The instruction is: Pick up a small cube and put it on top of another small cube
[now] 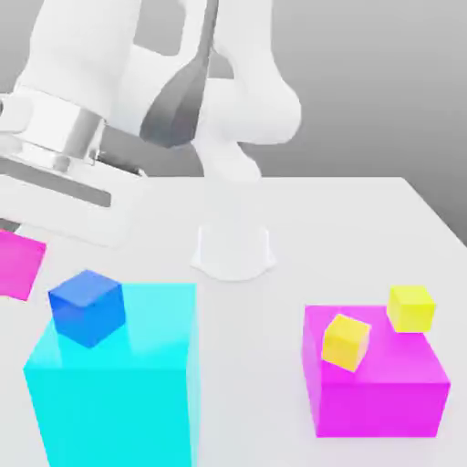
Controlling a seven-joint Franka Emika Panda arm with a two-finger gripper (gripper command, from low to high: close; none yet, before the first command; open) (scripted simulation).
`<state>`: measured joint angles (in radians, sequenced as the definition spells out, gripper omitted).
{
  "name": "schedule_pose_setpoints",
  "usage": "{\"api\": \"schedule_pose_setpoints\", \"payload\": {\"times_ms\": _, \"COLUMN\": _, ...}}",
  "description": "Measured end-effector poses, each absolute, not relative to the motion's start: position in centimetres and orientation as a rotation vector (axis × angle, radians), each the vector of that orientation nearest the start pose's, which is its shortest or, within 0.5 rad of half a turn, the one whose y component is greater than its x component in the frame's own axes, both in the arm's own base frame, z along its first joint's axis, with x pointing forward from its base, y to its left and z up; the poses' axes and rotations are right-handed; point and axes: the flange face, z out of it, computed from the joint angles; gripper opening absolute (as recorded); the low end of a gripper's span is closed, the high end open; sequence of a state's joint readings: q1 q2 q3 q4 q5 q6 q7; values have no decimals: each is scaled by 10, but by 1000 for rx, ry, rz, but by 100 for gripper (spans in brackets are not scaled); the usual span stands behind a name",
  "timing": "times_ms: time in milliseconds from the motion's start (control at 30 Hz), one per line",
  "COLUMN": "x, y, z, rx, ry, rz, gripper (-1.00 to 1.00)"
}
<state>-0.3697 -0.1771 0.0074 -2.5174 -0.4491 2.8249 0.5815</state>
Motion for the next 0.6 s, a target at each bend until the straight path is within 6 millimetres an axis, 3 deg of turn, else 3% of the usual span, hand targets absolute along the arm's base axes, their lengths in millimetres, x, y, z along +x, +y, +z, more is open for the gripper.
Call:
{"api": "schedule_pose_setpoints", "payload": {"times_ms": 300, "x": 475, "y": -49, "z": 394, "rx": -2926, "ry": 1074, "rz": -660, "gripper": -100}}
{"api": "schedule_pose_setpoints", "payload": {"times_ms": 600, "x": 466, "y": 52, "z": 394, "rx": -2789, "ry": 1266, "rz": -458, "gripper": -100}}
